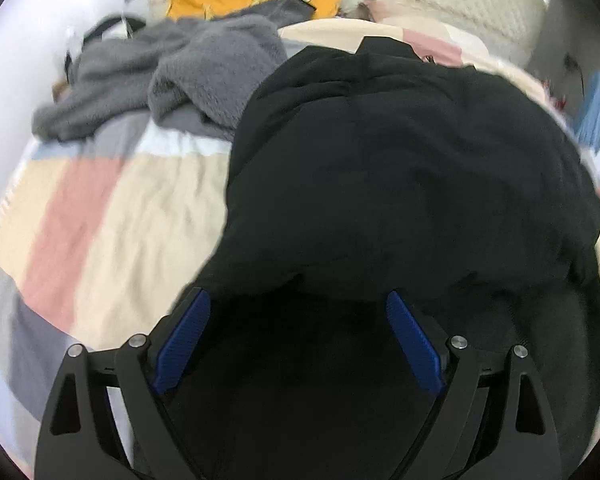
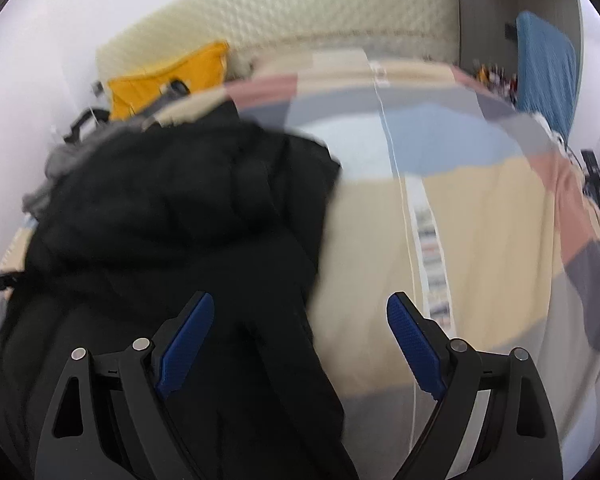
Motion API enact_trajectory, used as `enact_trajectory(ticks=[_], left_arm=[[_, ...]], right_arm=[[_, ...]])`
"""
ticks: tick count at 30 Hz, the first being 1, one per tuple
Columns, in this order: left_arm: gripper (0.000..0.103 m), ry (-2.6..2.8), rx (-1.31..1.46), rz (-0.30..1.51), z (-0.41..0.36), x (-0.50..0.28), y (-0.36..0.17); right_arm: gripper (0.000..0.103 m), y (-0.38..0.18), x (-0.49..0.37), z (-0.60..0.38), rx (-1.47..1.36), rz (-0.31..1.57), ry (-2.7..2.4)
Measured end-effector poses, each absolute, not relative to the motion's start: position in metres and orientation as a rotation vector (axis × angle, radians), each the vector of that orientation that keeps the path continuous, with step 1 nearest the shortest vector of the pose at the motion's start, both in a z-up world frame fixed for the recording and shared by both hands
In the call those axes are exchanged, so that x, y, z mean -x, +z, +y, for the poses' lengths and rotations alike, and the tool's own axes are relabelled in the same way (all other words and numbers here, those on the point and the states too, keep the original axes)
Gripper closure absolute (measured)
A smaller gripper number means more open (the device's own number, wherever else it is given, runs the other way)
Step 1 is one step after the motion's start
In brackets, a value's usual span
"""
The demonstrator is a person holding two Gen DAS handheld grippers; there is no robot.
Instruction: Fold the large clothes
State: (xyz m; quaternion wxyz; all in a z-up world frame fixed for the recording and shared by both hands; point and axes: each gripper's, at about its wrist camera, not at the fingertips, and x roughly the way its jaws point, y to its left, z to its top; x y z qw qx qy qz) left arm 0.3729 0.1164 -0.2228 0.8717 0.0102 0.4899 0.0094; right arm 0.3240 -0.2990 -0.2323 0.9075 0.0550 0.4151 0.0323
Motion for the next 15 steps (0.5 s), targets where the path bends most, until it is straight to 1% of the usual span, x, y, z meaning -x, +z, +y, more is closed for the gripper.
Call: enact_trajectory(ticks=[4,9,15], left_arm=[[0.013,0.084,-0.094,0.979,0.126,-0.371,-0.220],[0.013,0.194,-0.213,0.974,0.145,-0.375,-0.239],[0.013,0.179,-0.172,1.026,0.161,-0.386,-0.252]], right_arm=[[0.015,-0.244,-0.327,-0.296,-0.108,0.887,0.061],[0.015,-0.253,-0.327,-0.301,-0.108,0.904,0.015],[0.015,-0.259,-0.329,-0.294,-0.057,0.921,0.034]])
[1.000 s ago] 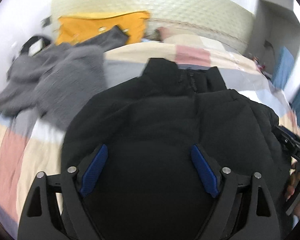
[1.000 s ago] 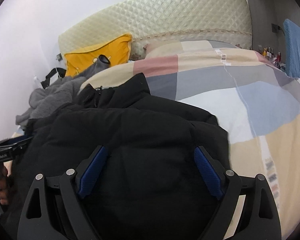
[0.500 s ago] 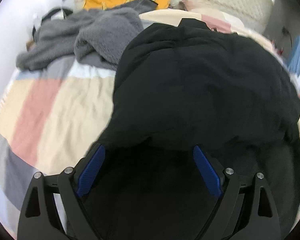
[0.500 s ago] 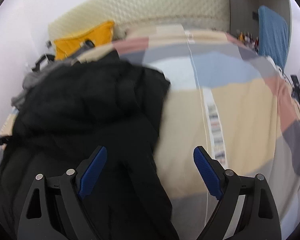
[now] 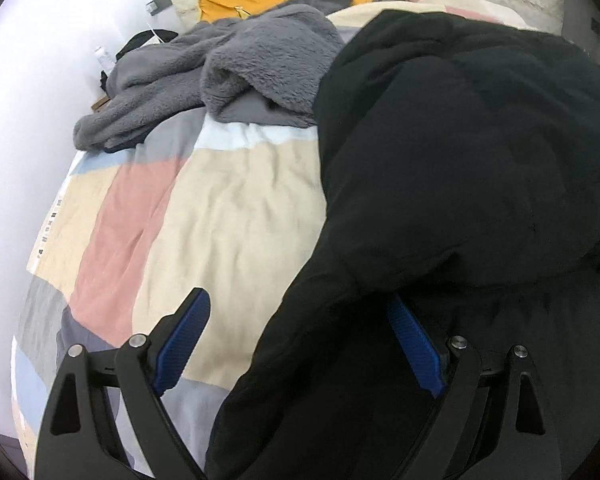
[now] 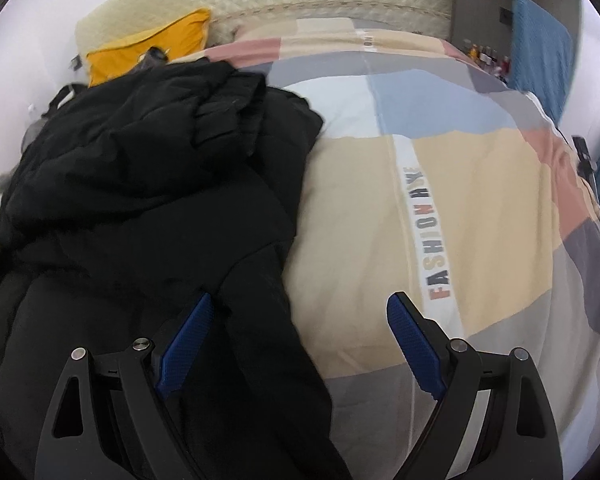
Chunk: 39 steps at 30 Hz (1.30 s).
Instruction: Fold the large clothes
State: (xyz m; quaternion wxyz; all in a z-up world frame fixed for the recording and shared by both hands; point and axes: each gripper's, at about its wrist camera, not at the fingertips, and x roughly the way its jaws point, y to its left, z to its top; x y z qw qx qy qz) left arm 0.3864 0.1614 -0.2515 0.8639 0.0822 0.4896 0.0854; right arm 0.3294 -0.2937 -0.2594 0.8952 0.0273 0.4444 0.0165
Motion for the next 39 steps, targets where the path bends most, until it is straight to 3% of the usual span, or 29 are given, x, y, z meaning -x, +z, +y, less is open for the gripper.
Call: enact_trajectory(ticks=[6,18,27,39], left_arm=[[0.012,0.266,-0.219,0.954,0.161,-0.391,-0.248],[0.012,0.311,-0.016,0.906,0.193,-0.392,-0.232],[0.012,0.290,0.059,0.938,0.208,-0.393,-0.238],[0.012,0.105,0.133,0.818,0.191,-0.336,-0.181]], right_arm=[[0.015,-0.272,-0.335,-0.265,0.065,0.902,0.110],[0.015,-0.251,-0.336,-0.286,-0.038,0.734,0.037],[0.014,-0.260,-0.342,-0.294,-0.126,0.801,0.044],[0.014,-0.189,-0.273,-0.244,0.013,0.724,0.161]])
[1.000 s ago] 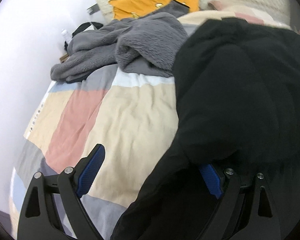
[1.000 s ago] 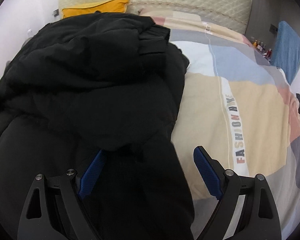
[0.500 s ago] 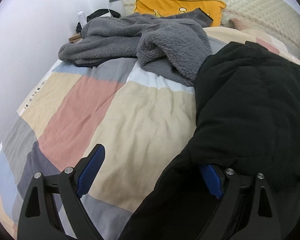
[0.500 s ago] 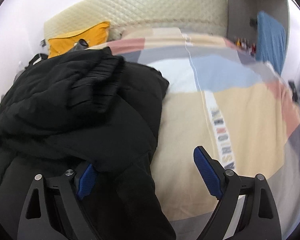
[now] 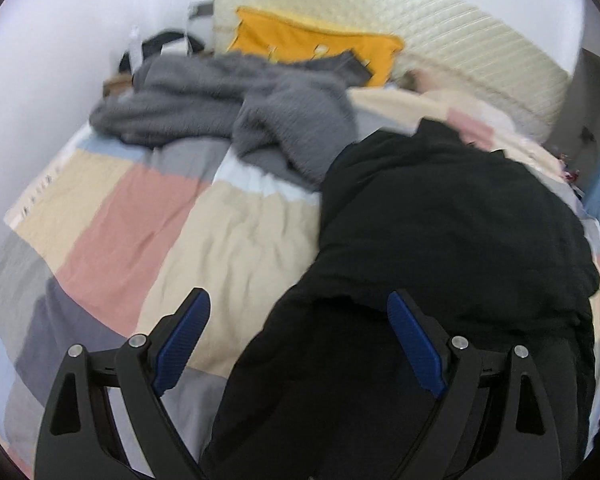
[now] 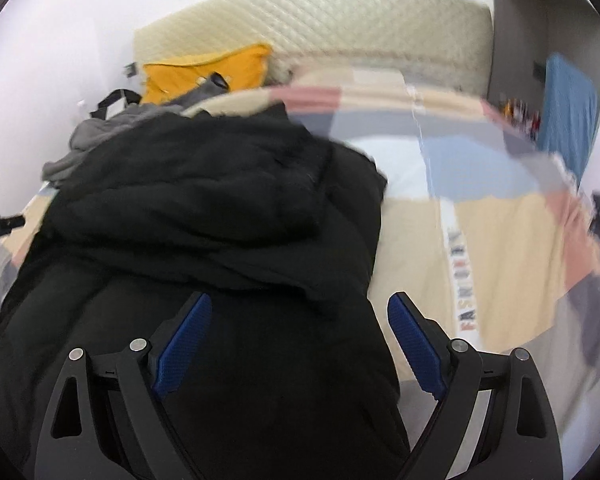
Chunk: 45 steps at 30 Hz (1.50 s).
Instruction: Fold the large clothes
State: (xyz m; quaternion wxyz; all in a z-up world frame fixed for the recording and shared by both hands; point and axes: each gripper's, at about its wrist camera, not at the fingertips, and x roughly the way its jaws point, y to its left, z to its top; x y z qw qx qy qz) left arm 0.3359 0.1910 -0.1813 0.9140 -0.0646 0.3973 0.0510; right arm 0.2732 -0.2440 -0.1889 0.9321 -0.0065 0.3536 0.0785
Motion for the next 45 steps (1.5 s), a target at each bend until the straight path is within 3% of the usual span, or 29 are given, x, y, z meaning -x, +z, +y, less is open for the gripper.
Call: enact_trajectory(ticks=[13,23,29,31,34,43,45], left_arm=[[0.012,-0.022,0.079,0.691,0.173,-0.248,-0.068],[0.012,-0.049,0.142,0.762,0.281,-0.175,-0.009],[0.013,-0.099,0.318,0.925,0.345,-0.145,-0.049],[0.013,-0.124,0.373,0.963,0.354,-0.140,-0.070],[0.013,-0.216,0.456,1.012,0.356,-0.135,-0.107],[0.016,-0.378,0.585,1.154,0.338,-0.135,-0.201],[0.021,-0.401,0.599,1.181,0.336,-0.136,-0.213]], right_arm=[[0.013,-0.081,-0.164,-0.245,-0.143,0.619,0.236],[0.013,-0.087,-0.108,-0.314,-0.235,0.760,0.317],[0.020,-0.113,-0.089,-0.377,-0.348,0.906,0.318],[0.032,-0.125,-0.085,-0.386,-0.376,0.950,0.345],[0.035,-0.149,-0.083,-0.390,-0.411,1.021,0.395],[0.038,-0.209,-0.083,-0.387,-0.469,1.155,0.447],[0.039,-0.218,-0.086,-0.387,-0.481,1.180,0.448]])
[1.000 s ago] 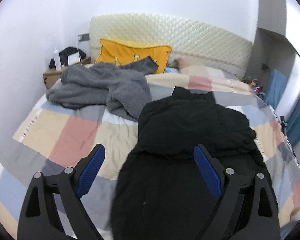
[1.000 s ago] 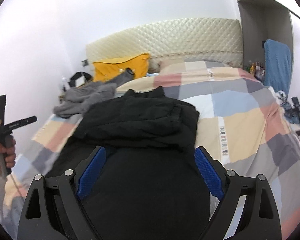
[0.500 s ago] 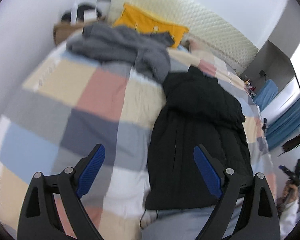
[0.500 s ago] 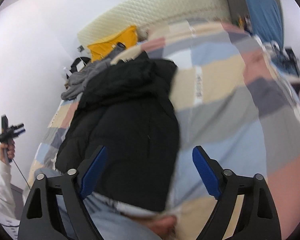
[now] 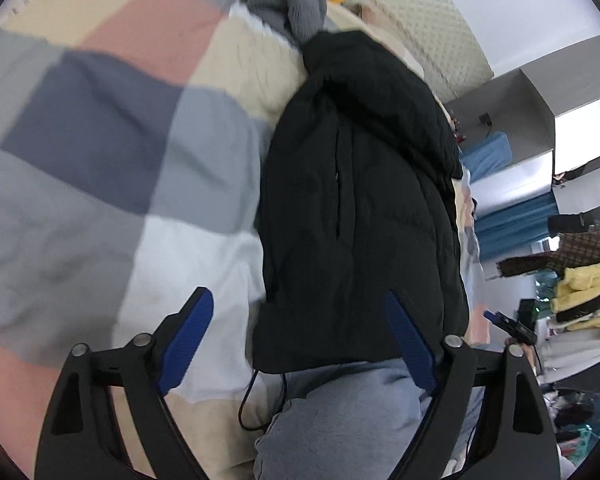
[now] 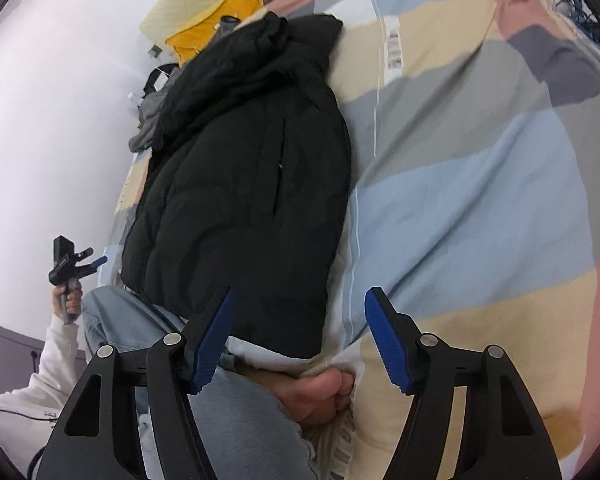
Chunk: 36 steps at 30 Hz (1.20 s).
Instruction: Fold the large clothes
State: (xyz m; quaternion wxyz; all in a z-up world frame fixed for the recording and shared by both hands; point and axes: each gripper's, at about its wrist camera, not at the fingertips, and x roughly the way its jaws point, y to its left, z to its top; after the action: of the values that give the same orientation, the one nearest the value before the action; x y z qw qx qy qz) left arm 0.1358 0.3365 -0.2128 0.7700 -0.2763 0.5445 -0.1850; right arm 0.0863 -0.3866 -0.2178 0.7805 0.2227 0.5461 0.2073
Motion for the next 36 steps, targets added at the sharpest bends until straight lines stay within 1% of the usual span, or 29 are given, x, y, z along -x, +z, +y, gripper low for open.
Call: enact_trajectory(ticks=[4,9,15,17,20,25,31,36], left_arm=[[0.025,-0.450,0.631,1.228,0.330,-0.138,-0.236],[0.025,-0.497,0.693,1.255,0.329,-0.142,-0.253],[0.025,-0.532,0.779,1.311,0.330,-0.150,-0.278],[0.025,-0.569,0.808,1.331,0.327,-0.153,-0.282],[0.025,-0.656,0.807,1.326,0.318,-0.155,-0.276],[0.025,-0.765,0.728,1.302,0.299,-0.152,-0.253],[0.025,-0.824,0.648,1.278,0.283,-0.148,-0.232],[0.025,-0.790,0.614,1.297,0.285,-0.147,-0.231]], right_arm=[[0.039,-0.234,-0.096,-0.386,-0.497,1.226,0.454],[0.038,-0.259,-0.109,-0.385,-0.566,1.271,0.508],[0.037,-0.283,-0.123,-0.383,-0.575,1.355,0.514],[0.035,-0.288,-0.126,-0.384,-0.593,1.375,0.525],[0.033,-0.288,-0.126,-0.385,-0.589,1.386,0.539],[0.032,-0.286,-0.124,-0.389,-0.580,1.413,0.551],[0.030,-0.278,-0.126,-0.368,-0.530,1.445,0.639],[0.030,-0.277,-0.129,-0.358,-0.498,1.465,0.654]])
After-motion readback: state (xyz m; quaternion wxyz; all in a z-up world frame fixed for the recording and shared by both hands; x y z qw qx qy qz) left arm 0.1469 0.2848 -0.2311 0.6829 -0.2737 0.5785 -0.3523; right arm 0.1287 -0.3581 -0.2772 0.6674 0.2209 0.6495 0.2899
